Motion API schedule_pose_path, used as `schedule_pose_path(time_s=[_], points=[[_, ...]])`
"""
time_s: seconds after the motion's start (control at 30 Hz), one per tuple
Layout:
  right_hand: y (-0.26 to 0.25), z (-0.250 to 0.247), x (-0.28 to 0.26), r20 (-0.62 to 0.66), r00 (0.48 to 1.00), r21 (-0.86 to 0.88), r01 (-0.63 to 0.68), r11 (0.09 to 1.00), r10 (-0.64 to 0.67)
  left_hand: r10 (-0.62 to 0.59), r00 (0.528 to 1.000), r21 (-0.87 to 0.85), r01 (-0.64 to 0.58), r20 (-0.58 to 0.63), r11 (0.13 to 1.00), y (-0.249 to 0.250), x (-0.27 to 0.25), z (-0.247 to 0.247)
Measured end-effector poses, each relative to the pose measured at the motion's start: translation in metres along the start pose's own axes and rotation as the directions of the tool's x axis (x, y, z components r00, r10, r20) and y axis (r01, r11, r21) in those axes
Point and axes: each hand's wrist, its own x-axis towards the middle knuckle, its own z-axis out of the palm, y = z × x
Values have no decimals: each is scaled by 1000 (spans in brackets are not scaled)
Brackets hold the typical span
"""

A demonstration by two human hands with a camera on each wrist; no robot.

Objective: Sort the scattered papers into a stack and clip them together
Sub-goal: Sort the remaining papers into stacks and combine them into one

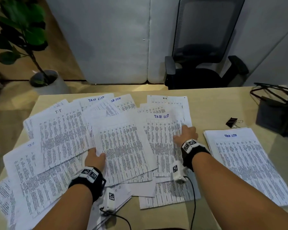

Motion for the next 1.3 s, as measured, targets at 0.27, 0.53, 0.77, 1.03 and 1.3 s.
schedule_pose_path(time_s=[0.27,0.53,0.77,1.03,1.3], points=[[4,11,-8,-107,986,-63,121,991,-127,6,1000,24,-6,6,1000,-3,3,1],[-2,-27,-3,-442,883,209,270,940,-155,-14,1000,11,14,20,1000,1,1,0],[-16,-55,-16,-736,555,122,672,730,-388,70,997,-27,-71,-40,997,19,-12,-2],[-51,-77,-39,-724,559,261,765,589,-405,269,960,-310,-234,76,922,30,-20,0],[-36,-10,-48,22,972,376,209,903,-234,-3,964,-468,131,265,874,24,-13,20]])
